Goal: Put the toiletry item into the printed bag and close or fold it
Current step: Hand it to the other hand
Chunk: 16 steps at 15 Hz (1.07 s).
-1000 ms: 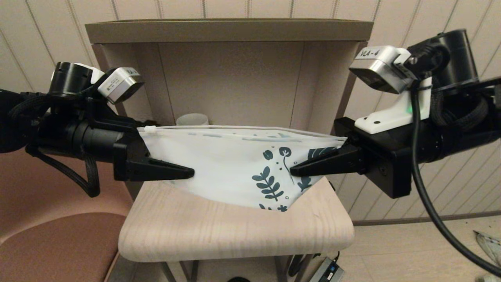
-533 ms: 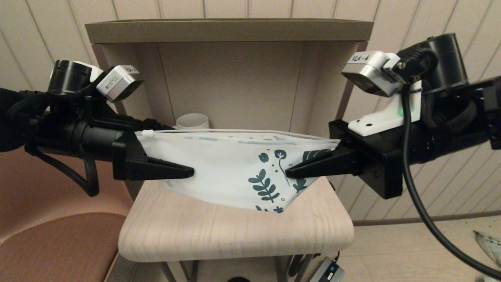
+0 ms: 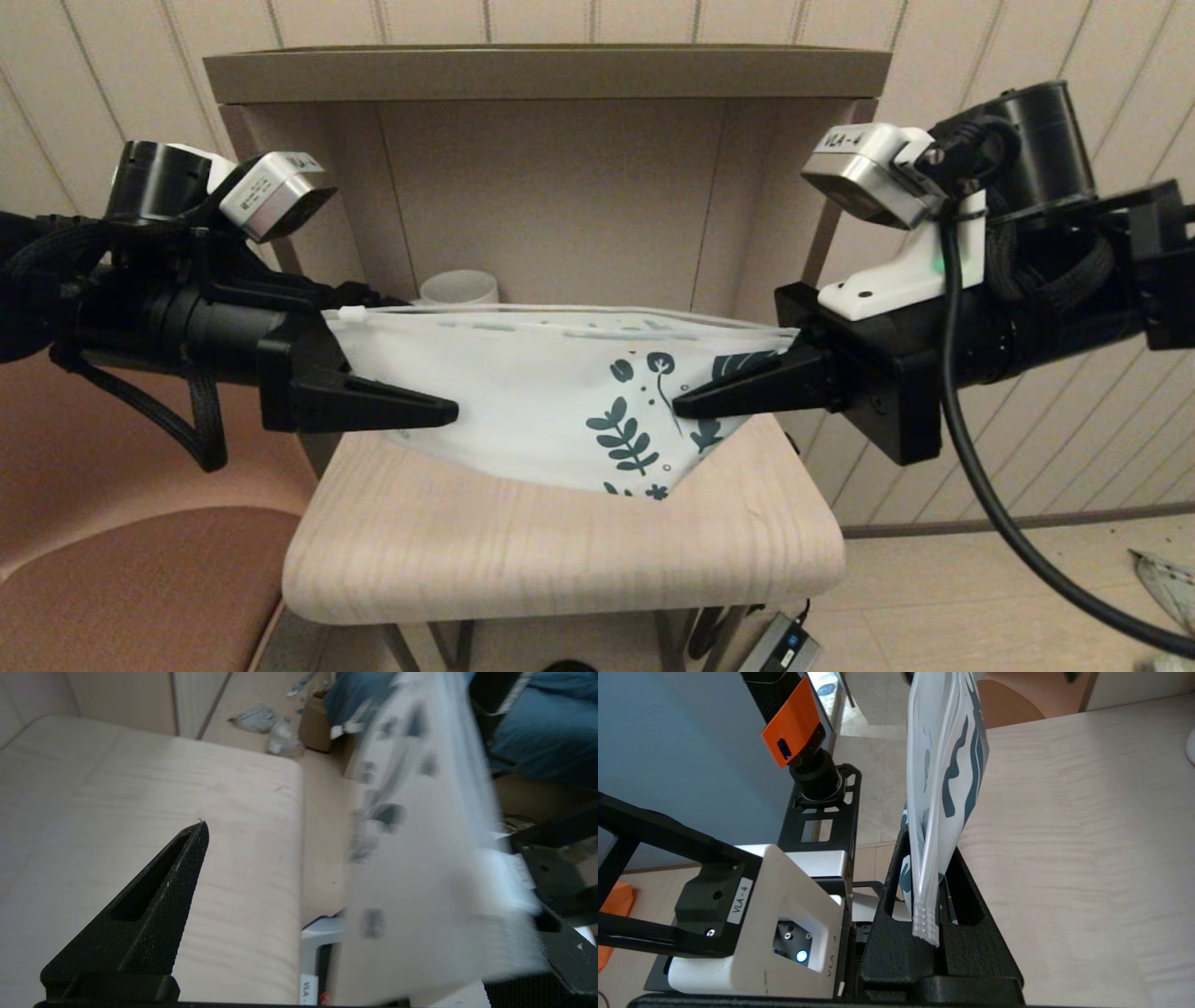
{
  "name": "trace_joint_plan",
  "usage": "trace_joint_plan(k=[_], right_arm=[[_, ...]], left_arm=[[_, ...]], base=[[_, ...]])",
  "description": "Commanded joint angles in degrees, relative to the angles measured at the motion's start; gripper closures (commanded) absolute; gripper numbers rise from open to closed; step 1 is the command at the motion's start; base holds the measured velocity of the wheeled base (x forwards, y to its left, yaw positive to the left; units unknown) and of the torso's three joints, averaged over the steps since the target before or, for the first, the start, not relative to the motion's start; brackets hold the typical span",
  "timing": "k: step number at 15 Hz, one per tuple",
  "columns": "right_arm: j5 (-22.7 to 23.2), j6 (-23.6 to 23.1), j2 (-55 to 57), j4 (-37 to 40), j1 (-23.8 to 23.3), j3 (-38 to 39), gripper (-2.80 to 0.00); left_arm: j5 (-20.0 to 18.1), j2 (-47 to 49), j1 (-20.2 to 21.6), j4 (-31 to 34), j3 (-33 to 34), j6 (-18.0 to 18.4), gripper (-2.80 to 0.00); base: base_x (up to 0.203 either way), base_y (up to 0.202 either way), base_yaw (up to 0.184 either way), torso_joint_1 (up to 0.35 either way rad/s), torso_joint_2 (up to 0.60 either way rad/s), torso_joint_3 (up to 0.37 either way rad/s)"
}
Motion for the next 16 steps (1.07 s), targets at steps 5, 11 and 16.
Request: trace_joint_plan(k=[5, 11, 16], right_arm=[[0.47, 0.05, 0.2, 0.07, -0.12, -0.29, 0.0], [0.47, 0.08, 0.46, 0.07, -0.3, -0.14, 0.0], [0.47, 0.13, 0.73, 0.07, -0.3, -0.46, 0.0]], left_arm=[[-3.2, -0.5, -0.44, -7.32, 4.74, 0.42, -2.8], [-2.69, -1.5, -0.62, -13.89, 6.85, 0.56, -2.8], [1.86, -3.75, -0.54, -16.87, 7.32, 0.74, -2.8]], base=[[0.0, 0.0, 0.0, 0.0, 0.0, 0.0], [0.0, 0.0, 0.0, 0.0, 0.0, 0.0], [0.0, 0.0, 0.0, 0.0, 0.0, 0.0]])
